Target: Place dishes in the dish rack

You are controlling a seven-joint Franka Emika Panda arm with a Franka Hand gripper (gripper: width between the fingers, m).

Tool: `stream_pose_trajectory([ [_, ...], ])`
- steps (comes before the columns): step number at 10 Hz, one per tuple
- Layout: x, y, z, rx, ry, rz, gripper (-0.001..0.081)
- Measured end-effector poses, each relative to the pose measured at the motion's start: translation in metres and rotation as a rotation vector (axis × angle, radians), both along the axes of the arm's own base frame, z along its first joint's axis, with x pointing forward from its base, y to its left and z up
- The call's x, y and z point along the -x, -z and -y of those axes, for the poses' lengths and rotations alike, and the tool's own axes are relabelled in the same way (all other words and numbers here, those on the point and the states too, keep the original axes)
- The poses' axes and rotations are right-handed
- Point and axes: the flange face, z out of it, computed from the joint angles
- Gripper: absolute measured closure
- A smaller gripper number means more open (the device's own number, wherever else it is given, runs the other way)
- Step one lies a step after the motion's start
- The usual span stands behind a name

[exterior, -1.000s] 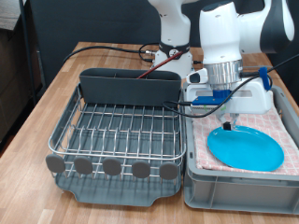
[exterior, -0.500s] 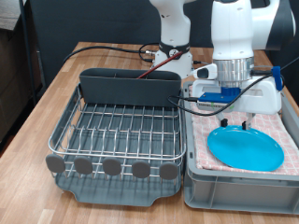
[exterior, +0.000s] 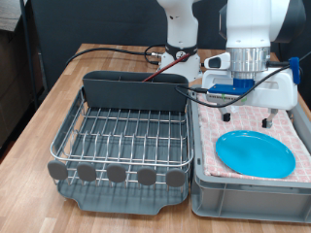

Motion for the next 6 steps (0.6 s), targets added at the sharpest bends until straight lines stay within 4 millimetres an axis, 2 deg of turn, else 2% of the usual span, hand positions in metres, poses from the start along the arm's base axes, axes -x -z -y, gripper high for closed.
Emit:
stream_pose_trajectory([
  [2, 0.008, -0.002, 0.008, -0.02, -0.001, -0.006, 0.001],
  [6, 0.029, 0.021, 0.029, -0.08, -0.076, -0.018, 0.0004],
])
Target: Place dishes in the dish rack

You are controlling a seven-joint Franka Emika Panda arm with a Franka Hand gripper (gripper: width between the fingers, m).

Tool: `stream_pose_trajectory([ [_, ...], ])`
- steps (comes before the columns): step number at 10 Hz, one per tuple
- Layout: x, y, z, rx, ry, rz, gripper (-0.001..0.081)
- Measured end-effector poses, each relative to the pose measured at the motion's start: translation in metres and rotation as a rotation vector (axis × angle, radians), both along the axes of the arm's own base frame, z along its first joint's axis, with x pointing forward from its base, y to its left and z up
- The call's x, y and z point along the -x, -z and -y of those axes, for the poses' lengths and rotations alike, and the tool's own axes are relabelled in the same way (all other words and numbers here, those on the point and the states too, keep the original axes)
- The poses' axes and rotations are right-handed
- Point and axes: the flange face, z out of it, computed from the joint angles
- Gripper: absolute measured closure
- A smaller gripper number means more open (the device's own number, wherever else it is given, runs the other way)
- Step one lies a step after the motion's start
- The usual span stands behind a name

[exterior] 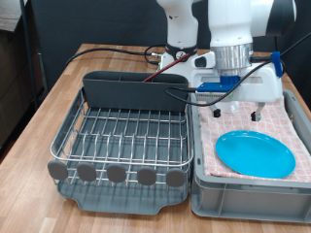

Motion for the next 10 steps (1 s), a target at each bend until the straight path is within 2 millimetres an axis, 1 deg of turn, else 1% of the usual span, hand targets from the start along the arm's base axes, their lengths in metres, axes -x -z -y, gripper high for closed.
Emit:
stream_pose_trajectory([
  [2, 0.006, 0.01, 0.005, -0.011, -0.026, 0.004, 0.0004],
  [6, 0.009, 0.025, 0.003, 0.001, -0.066, -0.005, 0.0004],
  [10, 0.006, 0.037, 0.002, 0.0, -0.082, 0.008, 0.0004],
])
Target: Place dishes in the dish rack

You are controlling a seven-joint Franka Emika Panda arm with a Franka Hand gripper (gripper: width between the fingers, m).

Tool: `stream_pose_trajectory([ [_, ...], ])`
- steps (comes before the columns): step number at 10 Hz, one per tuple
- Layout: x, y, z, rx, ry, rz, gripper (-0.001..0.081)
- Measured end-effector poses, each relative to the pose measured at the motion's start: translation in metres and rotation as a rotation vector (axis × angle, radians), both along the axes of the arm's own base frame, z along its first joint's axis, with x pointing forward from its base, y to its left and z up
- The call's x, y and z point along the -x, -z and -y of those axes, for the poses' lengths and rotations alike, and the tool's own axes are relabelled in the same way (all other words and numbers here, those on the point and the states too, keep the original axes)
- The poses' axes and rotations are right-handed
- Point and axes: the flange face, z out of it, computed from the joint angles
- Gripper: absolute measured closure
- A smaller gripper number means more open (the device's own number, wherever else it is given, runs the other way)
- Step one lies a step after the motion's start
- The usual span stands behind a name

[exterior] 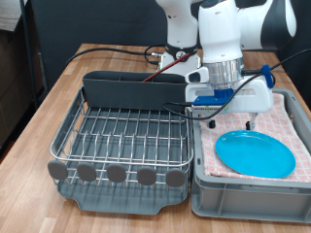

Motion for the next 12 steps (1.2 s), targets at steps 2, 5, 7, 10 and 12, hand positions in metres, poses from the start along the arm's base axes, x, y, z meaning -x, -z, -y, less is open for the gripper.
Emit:
stream_pose_trajectory([
  [2, -0.004, 0.004, -0.001, 0.003, -0.005, 0.005, 0.0004],
  [5, -0.009, 0.009, -0.001, 0.008, -0.01, 0.01, 0.0004],
  [7, -0.012, 0.01, -0.003, 0.005, -0.013, 0.014, 0.0004],
  [10, -0.016, 0.013, -0.003, 0.005, -0.017, 0.013, 0.0004],
  [12, -0.017, 0.013, -0.003, 0.002, -0.015, 0.013, 0.0004],
])
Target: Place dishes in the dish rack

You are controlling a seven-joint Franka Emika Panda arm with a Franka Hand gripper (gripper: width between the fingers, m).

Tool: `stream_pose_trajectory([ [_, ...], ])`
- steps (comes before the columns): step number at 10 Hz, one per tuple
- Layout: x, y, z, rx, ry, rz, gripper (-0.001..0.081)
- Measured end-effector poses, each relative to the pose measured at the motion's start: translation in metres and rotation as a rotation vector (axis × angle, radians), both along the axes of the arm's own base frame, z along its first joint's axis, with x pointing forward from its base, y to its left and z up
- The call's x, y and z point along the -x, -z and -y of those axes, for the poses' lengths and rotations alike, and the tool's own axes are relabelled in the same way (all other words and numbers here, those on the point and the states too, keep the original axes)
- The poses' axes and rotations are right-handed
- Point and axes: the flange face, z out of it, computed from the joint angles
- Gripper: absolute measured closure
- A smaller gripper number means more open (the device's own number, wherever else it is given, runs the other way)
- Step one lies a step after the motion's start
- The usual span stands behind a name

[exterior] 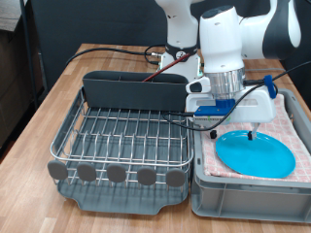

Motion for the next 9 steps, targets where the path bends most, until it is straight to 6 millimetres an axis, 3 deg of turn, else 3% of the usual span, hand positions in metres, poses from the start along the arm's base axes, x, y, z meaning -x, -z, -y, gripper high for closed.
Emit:
stream_pose_trajectory([
  [1, -0.0002, 0.0001, 0.0001, -0.001, 0.001, 0.0, 0.0004],
  [2, -0.0003, 0.0003, 0.0001, -0.002, 0.002, -0.001, 0.0175],
  [3, -0.0002, 0.0005, 0.0003, -0.002, 0.003, -0.001, 0.0175],
  [4, -0.0002, 0.0009, 0.0004, -0.002, 0.004, -0.002, 0.0326],
  [5, -0.0001, 0.0014, 0.0006, -0.002, 0.005, -0.003, 0.0326],
  [7, 0.0, 0.003, 0.001, 0.0, 0.008, -0.005, 0.064],
  [8, -0.0001, 0.0037, 0.0012, 0.0, 0.009, -0.006, 0.064],
  [9, -0.0001, 0.0039, 0.0014, -0.001, 0.012, -0.006, 0.0764],
])
